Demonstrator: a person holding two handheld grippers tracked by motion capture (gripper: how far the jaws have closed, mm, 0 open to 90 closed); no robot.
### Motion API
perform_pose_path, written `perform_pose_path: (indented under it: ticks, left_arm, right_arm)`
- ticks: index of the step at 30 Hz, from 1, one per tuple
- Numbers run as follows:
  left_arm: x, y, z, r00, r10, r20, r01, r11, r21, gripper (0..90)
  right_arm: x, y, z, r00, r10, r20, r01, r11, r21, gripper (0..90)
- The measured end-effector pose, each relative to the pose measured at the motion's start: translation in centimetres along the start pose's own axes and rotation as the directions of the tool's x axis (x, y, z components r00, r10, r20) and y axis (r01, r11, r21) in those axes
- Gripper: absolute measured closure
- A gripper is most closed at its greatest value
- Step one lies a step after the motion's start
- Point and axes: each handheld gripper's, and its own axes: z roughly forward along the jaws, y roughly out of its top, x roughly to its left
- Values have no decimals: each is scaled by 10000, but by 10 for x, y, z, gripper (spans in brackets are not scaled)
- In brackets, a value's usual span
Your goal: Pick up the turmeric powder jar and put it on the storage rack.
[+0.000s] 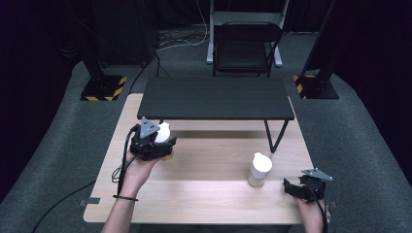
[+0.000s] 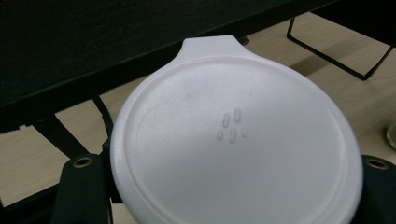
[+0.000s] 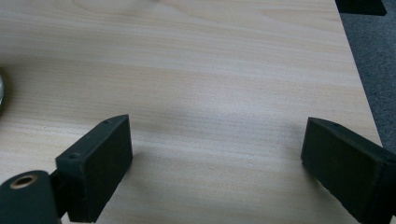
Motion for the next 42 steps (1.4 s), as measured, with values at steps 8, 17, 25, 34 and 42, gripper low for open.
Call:
perform_pose_path:
  ticks: [8, 17, 25, 34, 42]
  left_arm:
    - [5, 23, -11, 10000, 13, 8, -12, 10000, -57, 299]
    - [12, 50, -26, 9999, 106, 35, -105, 9997, -206, 300]
    - [21, 75, -27, 9998, 74, 183, -69, 9996, -257, 300]
    - [24, 99, -19, 10000, -14, 43, 15, 9994, -339, 300]
    - [22, 114, 0, 9991, -147, -400, 133, 9993, -351, 300]
  right_arm:
    - [0, 0, 0, 10000, 11, -1, -11, 10000, 1, 77]
    - [0, 0, 0, 10000, 9, 1, -9, 10000, 0, 77]
    - [0, 0, 0, 10000, 12, 0, -12, 10000, 0, 77]
    - [0, 0, 0, 10000, 3, -7, -3, 10000, -7, 77]
    - [0, 0, 0, 10000, -7, -18, 7, 10000, -8, 77]
